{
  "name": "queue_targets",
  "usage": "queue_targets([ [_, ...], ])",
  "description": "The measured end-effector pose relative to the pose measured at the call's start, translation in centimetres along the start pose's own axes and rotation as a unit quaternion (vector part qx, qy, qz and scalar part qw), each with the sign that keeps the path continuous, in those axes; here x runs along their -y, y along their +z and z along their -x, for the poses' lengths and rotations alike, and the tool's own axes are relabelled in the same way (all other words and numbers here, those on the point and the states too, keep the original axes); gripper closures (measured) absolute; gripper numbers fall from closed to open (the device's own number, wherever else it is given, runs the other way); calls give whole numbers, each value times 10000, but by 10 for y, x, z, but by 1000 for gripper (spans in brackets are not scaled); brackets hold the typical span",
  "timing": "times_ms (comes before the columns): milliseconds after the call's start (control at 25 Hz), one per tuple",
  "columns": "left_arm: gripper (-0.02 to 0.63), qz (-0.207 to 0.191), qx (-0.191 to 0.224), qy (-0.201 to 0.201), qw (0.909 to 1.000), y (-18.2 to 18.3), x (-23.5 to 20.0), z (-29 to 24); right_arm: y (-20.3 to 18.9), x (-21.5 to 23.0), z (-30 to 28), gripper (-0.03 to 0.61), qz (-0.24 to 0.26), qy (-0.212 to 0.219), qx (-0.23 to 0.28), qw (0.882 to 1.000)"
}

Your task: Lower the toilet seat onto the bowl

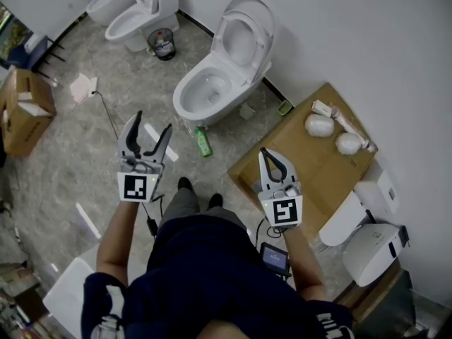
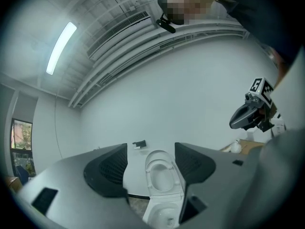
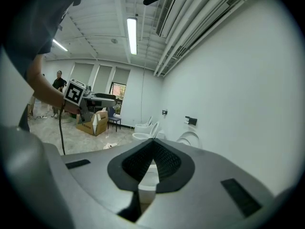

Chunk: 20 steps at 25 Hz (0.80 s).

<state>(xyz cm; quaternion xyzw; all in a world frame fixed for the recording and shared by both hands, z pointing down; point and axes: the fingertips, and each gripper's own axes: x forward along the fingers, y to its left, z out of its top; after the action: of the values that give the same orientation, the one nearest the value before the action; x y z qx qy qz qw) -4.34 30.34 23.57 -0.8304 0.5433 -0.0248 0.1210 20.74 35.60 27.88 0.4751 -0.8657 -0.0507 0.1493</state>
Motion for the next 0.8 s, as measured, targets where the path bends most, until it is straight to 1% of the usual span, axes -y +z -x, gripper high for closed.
queue_targets([
  [200, 308, 54, 32, -243, 9997, -7, -9, -32, -5, 6, -14, 558, -38, -185, -108, 9998],
  [320, 308, 78, 164, -439, 9989, -12, -19, -57, -5, 10, -31, 558, -78, -348, -189, 9992],
  [480, 308, 234, 248, -777, 9964, -26, -48, -95, 1, 13, -70, 558, -130, -660, -305, 9973],
  [640, 308, 457, 265, -1224, 9911, -43, -81, -146, 8, 23, -124, 558, -266, -1056, -478, 9929],
  [800, 308, 673, 258, -1774, 9815, -55, -108, -194, 19, 29, -173, 558, -355, -1402, -637, 9874],
])
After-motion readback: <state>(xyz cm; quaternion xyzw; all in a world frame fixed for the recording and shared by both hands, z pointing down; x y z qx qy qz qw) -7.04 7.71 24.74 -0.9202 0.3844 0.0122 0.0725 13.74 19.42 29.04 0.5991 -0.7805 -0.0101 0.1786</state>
